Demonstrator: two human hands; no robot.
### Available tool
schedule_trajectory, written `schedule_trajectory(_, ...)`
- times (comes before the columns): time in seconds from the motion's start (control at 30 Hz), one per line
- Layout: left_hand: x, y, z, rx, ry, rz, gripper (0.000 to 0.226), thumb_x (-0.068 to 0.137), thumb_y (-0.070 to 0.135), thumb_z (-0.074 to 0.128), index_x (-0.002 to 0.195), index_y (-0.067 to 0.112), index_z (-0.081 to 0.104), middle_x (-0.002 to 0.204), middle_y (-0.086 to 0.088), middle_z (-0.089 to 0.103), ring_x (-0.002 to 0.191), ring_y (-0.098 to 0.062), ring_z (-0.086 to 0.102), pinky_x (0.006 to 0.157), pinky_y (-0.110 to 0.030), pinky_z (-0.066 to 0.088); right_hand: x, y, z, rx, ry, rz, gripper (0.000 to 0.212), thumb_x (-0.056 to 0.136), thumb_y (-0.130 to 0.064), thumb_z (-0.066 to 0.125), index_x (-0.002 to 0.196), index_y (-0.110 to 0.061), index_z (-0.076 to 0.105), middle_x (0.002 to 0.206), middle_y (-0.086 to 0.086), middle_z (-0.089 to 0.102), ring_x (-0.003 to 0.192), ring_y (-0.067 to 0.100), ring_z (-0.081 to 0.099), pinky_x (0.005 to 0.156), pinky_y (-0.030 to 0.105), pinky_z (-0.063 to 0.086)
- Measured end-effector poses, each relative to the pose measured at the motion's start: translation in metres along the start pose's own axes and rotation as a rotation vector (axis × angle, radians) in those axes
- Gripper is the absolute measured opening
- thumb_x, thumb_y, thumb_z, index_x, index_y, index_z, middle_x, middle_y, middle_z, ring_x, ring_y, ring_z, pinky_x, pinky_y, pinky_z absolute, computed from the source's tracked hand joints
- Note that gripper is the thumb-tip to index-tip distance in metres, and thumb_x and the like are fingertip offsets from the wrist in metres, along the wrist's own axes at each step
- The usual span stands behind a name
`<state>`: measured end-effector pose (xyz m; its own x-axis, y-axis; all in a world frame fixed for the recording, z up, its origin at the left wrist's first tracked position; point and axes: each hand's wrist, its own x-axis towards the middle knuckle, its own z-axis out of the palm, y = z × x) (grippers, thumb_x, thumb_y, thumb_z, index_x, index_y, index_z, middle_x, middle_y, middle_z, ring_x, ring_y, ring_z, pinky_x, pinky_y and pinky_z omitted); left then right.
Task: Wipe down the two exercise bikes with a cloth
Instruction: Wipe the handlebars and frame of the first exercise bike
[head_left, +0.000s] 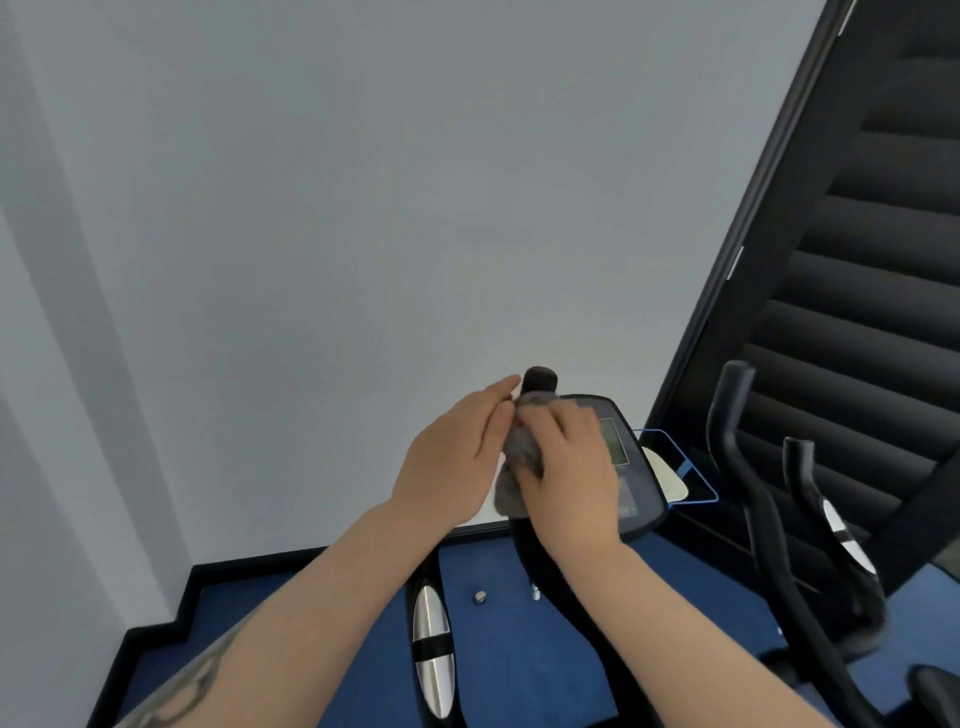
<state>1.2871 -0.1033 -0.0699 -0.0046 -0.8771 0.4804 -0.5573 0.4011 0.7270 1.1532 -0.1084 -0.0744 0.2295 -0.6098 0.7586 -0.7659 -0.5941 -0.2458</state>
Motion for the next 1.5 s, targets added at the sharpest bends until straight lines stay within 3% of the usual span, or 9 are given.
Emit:
schedule_trajectory(0.3,-0.002,-0.002,-0.002,-0.195,0.074,0.038,0.038,0.104,0.031,0.034,0.138,0.031,0.053,0.122,0.014,0.065,0.107,-0.001,0.061,0.092,-0.029,0.051,0.022,0.005,-0.008,0.007,0.006,-0.015,0.047,0.077,-0.002,0.074,0.122,-0.012,0.064,0.108,0.009,0.051,0.094,0.027,0.053,0.056,0.040,0.052)
schedule_trajectory(0.43,0.000,-0.005,-0.001,-0.138,0.043,-0.013,0.038,0.104,0.031,0.036,0.137,0.026,0.055,0.130,0.010,0.062,0.120,-0.002,0.056,0.104,-0.034,0.045,0.004,0.004,-0.008,-0.120,-0.227,-0.163,0.030,0.073,-0.005,0.073,0.102,-0.009,0.067,0.092,0.010,0.049,0.079,0.027,0.052,0.042,0.029,0.035)
schedule_trajectory(0.53,0.000,-0.004,0.001,-0.147,-0.023,0.018,0.047,0.100,0.037,0.034,0.144,0.028,0.048,0.138,0.013,0.056,0.126,0.001,0.050,0.109,-0.028,0.041,0.015,0.010,-0.015,-0.085,-0.178,-0.152,0.025,0.078,-0.005,0.069,0.102,-0.010,0.067,0.093,0.008,0.048,0.080,0.024,0.050,0.041,0.030,0.037)
schedule_trajectory(0.67,0.000,-0.005,0.001,-0.114,-0.053,0.056,0.044,0.105,0.027,0.036,0.149,0.032,0.038,0.153,0.016,0.039,0.138,0.005,0.035,0.116,-0.024,0.029,-0.001,0.005,-0.008,-0.005,-0.206,-0.053,0.024,0.083,-0.007,0.064,0.107,-0.011,0.065,0.100,0.006,0.044,0.089,0.021,0.046,0.052,0.041,0.049)
schedule_trajectory(0.77,0.000,-0.007,0.001,-0.057,-0.093,0.112,0.047,0.104,0.030,0.033,0.150,0.034,0.033,0.157,0.020,0.030,0.141,0.009,0.025,0.116,-0.018,0.024,-0.027,0.009,-0.012,0.125,-0.266,-0.013,0.028,0.084,-0.011,0.064,0.111,-0.018,0.066,0.105,-0.004,0.043,0.090,0.014,0.050,0.063,0.033,0.053)
schedule_trajectory(0.9,-0.001,-0.006,0.002,-0.176,-0.060,0.057,0.047,0.102,0.040,0.032,0.148,0.035,0.038,0.150,0.018,0.043,0.136,0.005,0.038,0.114,-0.029,0.034,0.013,0.013,-0.028,0.283,0.088,0.139,0.032,0.088,-0.018,0.060,0.117,-0.031,0.058,0.109,-0.015,0.034,0.098,-0.010,0.046,0.080,0.007,0.044)
schedule_trajectory(1.07,-0.001,-0.007,0.001,-0.185,-0.051,0.028,0.050,0.101,0.045,0.030,0.148,0.034,0.039,0.146,0.018,0.048,0.132,0.002,0.045,0.113,-0.035,0.037,0.043,0.015,-0.023,0.381,-0.121,0.358,0.029,0.096,-0.026,0.057,0.125,-0.024,0.059,0.108,-0.006,0.050,0.090,-0.005,0.051,0.079,0.007,0.042)
schedule_trajectory(1.4,-0.002,-0.003,0.000,-0.133,-0.143,0.061,0.048,0.099,0.043,0.033,0.145,0.053,0.029,0.138,0.039,0.044,0.125,0.013,0.046,0.103,-0.010,0.036,0.006,0.004,-0.011,0.349,0.003,0.455,0.017,0.095,-0.031,0.059,0.079,-0.028,0.057,0.080,-0.008,0.049,0.071,0.001,0.051,0.065,0.014,0.040)
schedule_trajectory(1.5,-0.003,-0.004,0.001,-0.138,-0.125,0.047,0.051,0.097,0.042,0.034,0.148,0.047,0.033,0.137,0.033,0.049,0.123,0.008,0.050,0.104,-0.026,0.043,-0.037,0.009,-0.010,0.273,-0.199,0.528,0.025,0.094,-0.035,0.059,0.071,-0.032,0.052,0.080,-0.009,0.052,0.075,0.005,0.052,0.067,0.014,0.040)
